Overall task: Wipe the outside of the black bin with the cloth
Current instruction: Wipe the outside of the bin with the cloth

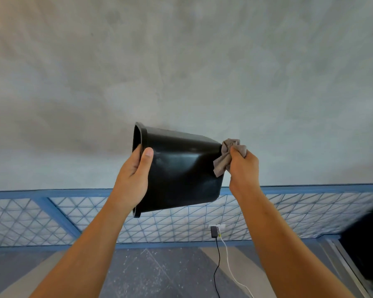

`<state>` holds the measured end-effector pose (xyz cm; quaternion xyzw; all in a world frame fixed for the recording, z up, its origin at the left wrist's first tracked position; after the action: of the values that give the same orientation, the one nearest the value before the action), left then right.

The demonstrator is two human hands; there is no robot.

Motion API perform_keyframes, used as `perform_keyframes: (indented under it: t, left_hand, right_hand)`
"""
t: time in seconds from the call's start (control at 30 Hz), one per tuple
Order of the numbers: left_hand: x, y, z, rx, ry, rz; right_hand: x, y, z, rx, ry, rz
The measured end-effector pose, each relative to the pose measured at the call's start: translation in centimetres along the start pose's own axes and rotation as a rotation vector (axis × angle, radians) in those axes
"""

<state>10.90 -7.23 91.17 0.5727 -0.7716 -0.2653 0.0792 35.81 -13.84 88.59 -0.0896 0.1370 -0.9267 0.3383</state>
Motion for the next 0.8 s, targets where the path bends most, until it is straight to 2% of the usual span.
perform_keyframes:
  t: [0.07, 0.13, 0.2, 0.3, 0.47, 0.67, 0.8]
  left_hand:
    - [0.0, -0.2, 0.7, 0.131, 0.098, 0.160]
    - [-0.1, -0.5, 1.3, 0.433, 0.250, 0.253]
    - [0.1, -1.0, 1.3, 0.533, 0.351, 0.180]
    - [0.8, -2.6, 1.9, 0.554, 0.512, -0.008]
    - [0.4, -2.7, 3.2, 0.409, 0.664, -0.109]
    - [-0.2, -1.8, 3.8, 0.268, 0.594, 0.065]
    - [0.1, -2.3, 4.1, 0.310, 0.659, 0.118]
  right_hand:
    - [0.4, 0.1, -0.9, -0.085, -0.033, -0.090]
    - [0.6, 0.4, -1.9, -0.199, -0.069, -0.188]
    - [1.0, 0.2, -2.8, -0.264, -0.072, -0.235]
    - [1.6, -0.1, -4.4, -0.233, -0.061, -0.279]
    - [2.0, 0.6, -4.8, -0.250, -0.056, -0.301]
    - [2.7, 1.7, -6.0, -0.257, -0.062, -0.325]
    - [3.1, 2.3, -6.7, -0.270, -0.071, -0.338]
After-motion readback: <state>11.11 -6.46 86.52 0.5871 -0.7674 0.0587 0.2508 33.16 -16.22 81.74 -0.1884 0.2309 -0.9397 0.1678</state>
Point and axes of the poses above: each hand's wrist, its own x-axis away from the middle knuckle, its own y-axis out of the back of the hand, z = x × y, the point moved 3 cm from there along -x, towards the middle knuckle, and after that the axes turned 10 degrees about -x, right-handed, at the moved point
